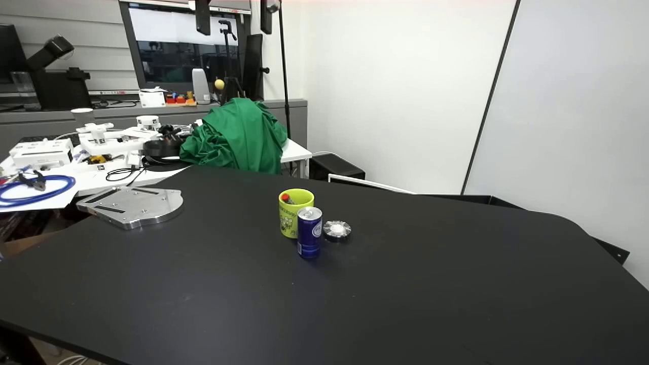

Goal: Put the marker on the table

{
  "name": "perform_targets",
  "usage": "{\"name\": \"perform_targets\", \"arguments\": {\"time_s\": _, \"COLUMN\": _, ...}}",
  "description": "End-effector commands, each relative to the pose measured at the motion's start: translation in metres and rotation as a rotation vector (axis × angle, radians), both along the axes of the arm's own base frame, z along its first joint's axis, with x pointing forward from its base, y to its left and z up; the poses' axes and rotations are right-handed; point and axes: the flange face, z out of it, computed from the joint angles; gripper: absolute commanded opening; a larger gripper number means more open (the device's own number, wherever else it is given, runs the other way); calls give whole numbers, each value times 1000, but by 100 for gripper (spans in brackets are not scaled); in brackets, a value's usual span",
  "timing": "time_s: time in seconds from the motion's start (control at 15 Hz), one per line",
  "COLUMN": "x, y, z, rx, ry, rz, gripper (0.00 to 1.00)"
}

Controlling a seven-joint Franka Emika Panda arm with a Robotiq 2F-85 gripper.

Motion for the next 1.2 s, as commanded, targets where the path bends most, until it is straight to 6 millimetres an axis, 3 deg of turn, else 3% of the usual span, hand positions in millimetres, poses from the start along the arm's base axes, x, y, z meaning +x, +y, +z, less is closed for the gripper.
{"name": "perform_targets", "arguments": {"time_s": 0.0, "x": 20, "y": 5, "z": -10, "rx": -7, "ry": 53, "rz": -6, "gripper": 100}}
{"name": "perform_targets", "arguments": {"time_s": 0.27, "x": 63, "y": 12, "z": -38, "rx": -24, "ry": 132, "rz": -16, "gripper": 100}}
{"name": "perform_targets", "arguments": {"time_s": 0.73, "x": 147, "y": 29, "z": -126, "rx": -54, "ry": 286, "rz": -32, "gripper": 100}}
{"name": "perform_targets", "arguments": {"time_s": 1.13, "x": 202, "y": 11, "z": -197, "rx": -60, "ry": 358, "rz": -57, "gripper": 100}}
